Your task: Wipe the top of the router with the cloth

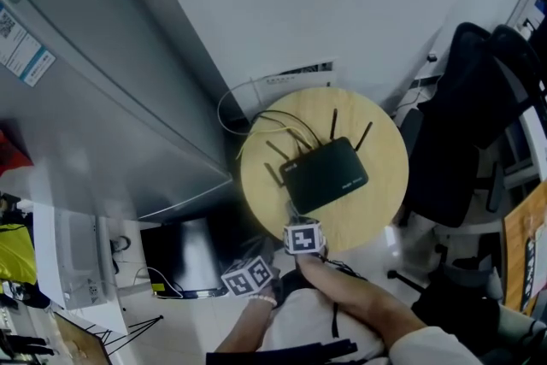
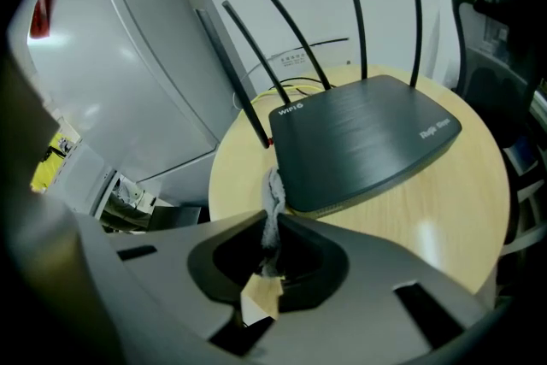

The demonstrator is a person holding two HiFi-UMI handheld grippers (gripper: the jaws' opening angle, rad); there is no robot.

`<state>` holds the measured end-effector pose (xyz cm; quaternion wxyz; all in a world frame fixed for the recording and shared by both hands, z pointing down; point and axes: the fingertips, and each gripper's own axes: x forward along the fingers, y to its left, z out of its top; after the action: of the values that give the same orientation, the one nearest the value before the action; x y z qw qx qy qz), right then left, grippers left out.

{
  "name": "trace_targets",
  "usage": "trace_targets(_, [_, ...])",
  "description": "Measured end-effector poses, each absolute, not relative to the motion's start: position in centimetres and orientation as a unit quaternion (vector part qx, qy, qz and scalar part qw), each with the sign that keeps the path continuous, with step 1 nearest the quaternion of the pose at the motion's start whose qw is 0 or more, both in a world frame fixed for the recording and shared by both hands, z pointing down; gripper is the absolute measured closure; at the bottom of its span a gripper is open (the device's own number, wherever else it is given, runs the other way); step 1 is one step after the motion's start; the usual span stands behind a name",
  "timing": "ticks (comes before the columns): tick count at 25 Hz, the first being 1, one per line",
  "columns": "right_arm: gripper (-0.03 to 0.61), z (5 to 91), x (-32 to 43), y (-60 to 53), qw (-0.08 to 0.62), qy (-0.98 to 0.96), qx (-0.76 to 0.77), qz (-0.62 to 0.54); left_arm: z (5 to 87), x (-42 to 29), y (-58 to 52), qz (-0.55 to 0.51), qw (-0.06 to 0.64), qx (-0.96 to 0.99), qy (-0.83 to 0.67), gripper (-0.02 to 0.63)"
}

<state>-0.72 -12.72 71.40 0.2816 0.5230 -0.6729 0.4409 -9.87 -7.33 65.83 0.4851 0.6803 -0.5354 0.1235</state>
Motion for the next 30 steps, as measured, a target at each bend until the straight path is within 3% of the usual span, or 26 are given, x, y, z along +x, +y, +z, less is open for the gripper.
trace_targets(9, [0.538,71.0,2.8,-9.4,0.281,-0.692,0.502,0.436,64.6,-6.7,-5.0,0.127,0.476,0.688,-0.532,0.615])
trace_targets(22, [0.540,60.9,14.4,-1.4,0.103,-0.737,0.517,0.422,58.1,-1.7,-0.4,0.105,0.389,0.749,-0.526,0.615])
trace_targets(30, [0.540,55.5,16.2,0.9,0.043,-0.752,0.527,0.394,52.8,-0.7,1.8,0.091,0.327,0.779,-0.528,0.615])
